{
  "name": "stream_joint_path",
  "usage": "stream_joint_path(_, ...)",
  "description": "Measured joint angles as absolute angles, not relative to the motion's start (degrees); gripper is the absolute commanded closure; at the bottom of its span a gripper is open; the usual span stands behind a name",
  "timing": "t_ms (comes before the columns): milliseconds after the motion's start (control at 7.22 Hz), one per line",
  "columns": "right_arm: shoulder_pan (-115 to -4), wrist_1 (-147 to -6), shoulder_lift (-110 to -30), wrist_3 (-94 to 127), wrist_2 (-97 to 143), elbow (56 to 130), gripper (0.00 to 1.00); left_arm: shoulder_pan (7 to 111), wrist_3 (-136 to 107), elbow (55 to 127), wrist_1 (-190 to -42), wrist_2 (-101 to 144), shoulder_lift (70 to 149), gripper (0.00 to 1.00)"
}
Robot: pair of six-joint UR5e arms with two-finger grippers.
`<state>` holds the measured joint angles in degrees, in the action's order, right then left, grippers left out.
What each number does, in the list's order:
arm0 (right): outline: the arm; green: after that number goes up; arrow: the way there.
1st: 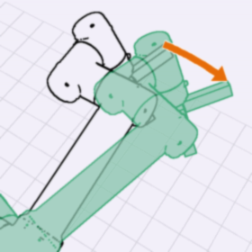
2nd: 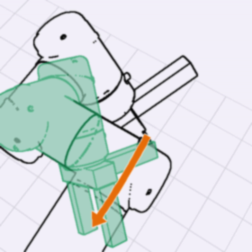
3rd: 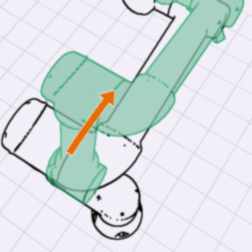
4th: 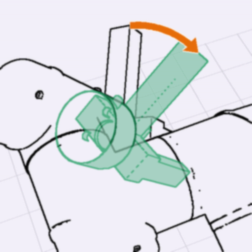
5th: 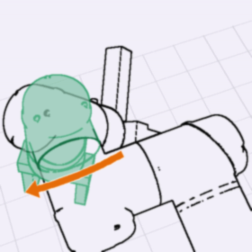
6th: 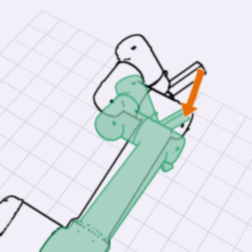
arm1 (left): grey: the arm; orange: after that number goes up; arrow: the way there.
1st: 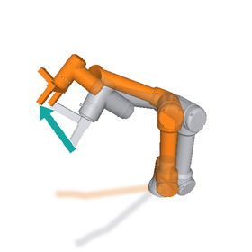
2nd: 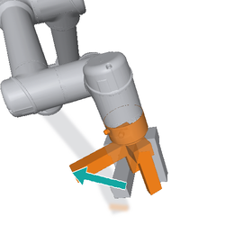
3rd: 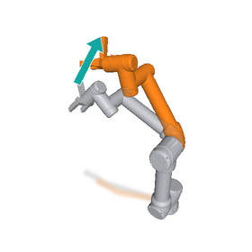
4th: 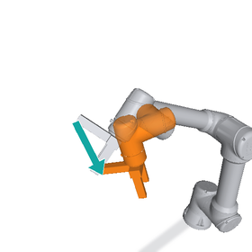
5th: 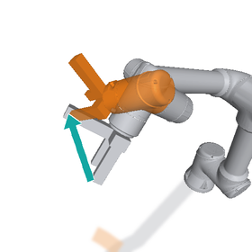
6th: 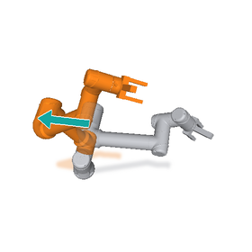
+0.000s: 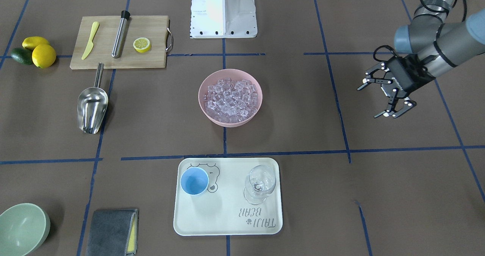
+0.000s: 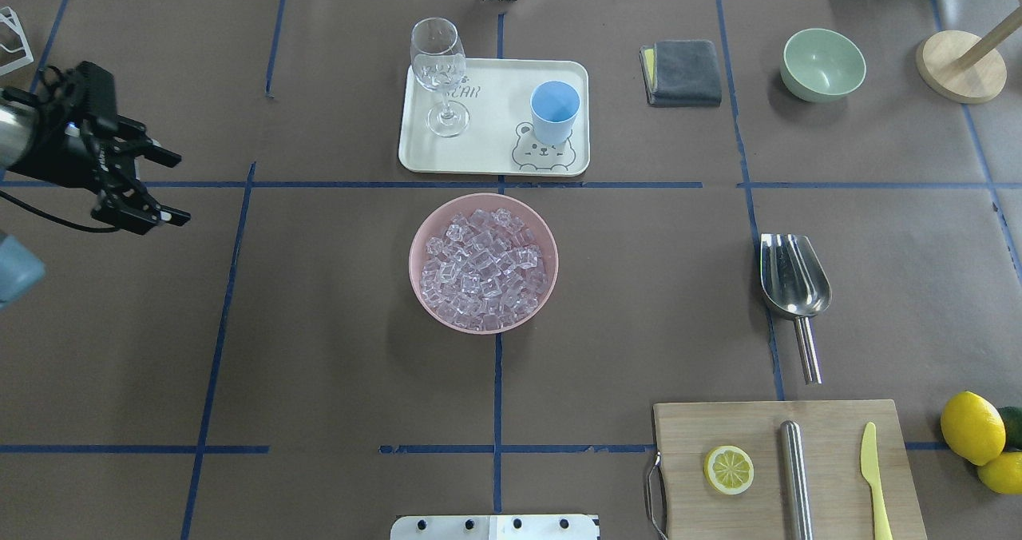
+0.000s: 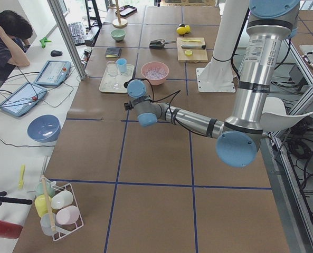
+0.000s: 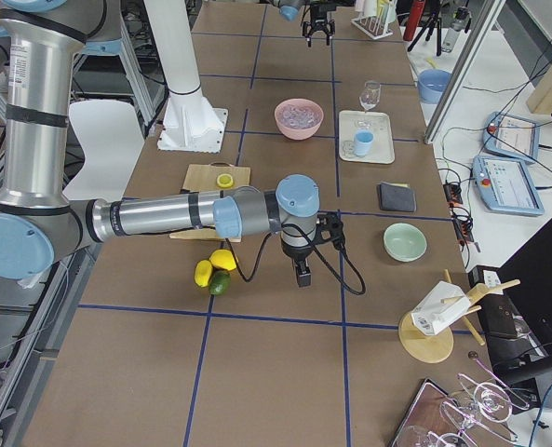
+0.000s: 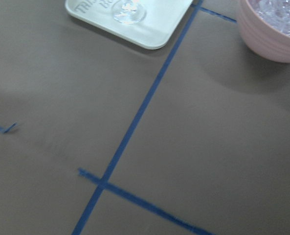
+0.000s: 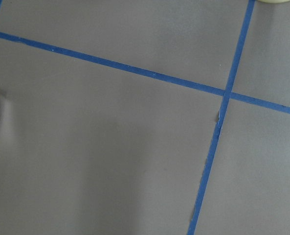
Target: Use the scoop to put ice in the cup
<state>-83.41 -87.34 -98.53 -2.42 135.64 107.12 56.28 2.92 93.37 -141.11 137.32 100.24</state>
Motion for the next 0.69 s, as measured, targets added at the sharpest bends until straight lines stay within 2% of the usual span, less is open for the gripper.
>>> stream_joint_path(415, -79.6, -87.1, -96.6, 2.8, 135.4, 107.5, 0.00, 45.1, 3.3, 90.9, -143.2, 129.0, 106.4, 0.00)
stream_joint_path(692, -77.8, -87.1, -95.6, 5.4, 135.5, 107.6, 0.00, 40.9, 3.1, 85.1, -150.9, 127.4, 110.8, 0.00)
